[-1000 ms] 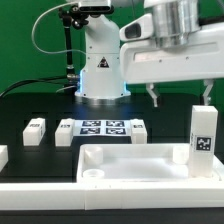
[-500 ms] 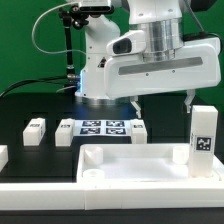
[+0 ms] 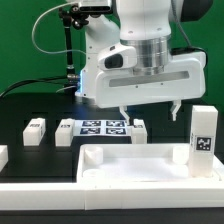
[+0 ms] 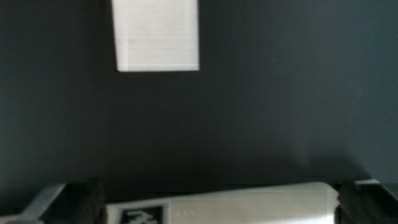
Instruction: Assemble desk
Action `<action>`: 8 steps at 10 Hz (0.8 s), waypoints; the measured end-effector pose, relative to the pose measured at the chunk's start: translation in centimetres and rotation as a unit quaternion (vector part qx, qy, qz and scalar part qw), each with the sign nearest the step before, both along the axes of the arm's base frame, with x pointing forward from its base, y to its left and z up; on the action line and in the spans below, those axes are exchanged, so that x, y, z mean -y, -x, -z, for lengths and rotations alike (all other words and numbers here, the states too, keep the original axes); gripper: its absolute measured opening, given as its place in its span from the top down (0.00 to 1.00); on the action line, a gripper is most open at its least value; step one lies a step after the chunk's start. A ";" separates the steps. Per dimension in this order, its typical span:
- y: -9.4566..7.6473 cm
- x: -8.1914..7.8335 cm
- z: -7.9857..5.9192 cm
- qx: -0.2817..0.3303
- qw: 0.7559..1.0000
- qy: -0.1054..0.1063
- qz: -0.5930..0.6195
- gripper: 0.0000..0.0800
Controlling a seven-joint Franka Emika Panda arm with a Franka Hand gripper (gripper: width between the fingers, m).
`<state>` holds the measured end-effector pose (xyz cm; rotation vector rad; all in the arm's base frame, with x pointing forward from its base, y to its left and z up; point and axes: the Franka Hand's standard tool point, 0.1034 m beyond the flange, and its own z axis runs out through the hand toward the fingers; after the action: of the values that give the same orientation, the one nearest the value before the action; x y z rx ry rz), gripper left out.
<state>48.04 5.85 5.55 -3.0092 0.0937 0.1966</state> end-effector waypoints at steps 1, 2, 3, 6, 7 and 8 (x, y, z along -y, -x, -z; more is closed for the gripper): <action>0.4 0.1 0.3 -0.013 1.000 -0.001 0.001 0.19; 1.1 -0.2 0.1 -0.064 0.998 -0.011 -0.007 0.19; 0.7 -0.4 0.1 -0.093 0.995 -0.018 -0.009 0.19; 2.4 0.3 1.0 -0.213 0.977 -0.024 -0.024 0.19; 3.1 1.0 2.1 -0.255 0.966 -0.015 -0.029 0.19; 3.4 1.0 2.4 -0.276 0.961 -0.011 -0.029 0.19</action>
Offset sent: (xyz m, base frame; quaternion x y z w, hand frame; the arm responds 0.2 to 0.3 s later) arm 0.0000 0.0000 0.0000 0.0000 -0.1296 0.0000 0.9916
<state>44.69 4.88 3.12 -2.8407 0.0514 1.0279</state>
